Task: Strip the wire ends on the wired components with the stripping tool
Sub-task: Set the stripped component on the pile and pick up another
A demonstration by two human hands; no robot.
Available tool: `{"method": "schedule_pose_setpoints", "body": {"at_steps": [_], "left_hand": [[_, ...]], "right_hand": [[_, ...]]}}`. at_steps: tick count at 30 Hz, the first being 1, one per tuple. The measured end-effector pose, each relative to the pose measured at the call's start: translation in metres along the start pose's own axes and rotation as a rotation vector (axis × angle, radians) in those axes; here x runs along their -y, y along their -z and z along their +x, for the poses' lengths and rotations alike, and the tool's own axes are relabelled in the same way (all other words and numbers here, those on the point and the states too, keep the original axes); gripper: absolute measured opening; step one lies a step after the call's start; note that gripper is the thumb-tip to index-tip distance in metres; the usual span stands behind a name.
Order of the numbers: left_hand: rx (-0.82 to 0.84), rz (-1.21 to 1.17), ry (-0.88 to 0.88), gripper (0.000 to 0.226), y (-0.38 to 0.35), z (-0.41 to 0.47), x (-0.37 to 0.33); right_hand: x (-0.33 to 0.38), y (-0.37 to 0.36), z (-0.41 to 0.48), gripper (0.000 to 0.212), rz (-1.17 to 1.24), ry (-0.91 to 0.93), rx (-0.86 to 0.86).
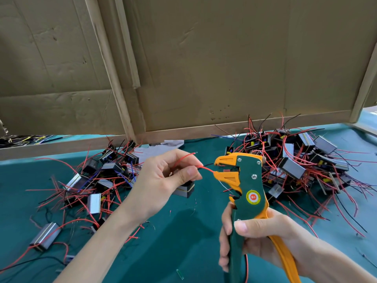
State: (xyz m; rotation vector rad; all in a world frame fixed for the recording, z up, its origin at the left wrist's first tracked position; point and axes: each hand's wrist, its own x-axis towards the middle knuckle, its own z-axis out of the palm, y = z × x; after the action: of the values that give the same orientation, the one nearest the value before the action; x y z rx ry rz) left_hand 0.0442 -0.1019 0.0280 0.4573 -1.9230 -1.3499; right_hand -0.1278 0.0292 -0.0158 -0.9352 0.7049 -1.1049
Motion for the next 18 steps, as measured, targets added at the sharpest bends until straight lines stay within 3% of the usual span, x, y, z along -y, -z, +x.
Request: {"method": "schedule_pose_setpoints", "body": {"at_steps": [14, 18], "left_hand": [[0.119, 0.097, 0.056, 0.012, 0.0033, -0.0018, -0.0044], [0.120, 0.113, 0.061, 0.008, 0.0056, -0.0003, -0.0025]], "right_hand": [[-0.0009, -0.0012, 0.0016, 0.030, -0.054, -0.012, -0.018], [-0.0031, -0.0018, 0.0020, 0.023, -0.089, -0.023, -0.081]]}}
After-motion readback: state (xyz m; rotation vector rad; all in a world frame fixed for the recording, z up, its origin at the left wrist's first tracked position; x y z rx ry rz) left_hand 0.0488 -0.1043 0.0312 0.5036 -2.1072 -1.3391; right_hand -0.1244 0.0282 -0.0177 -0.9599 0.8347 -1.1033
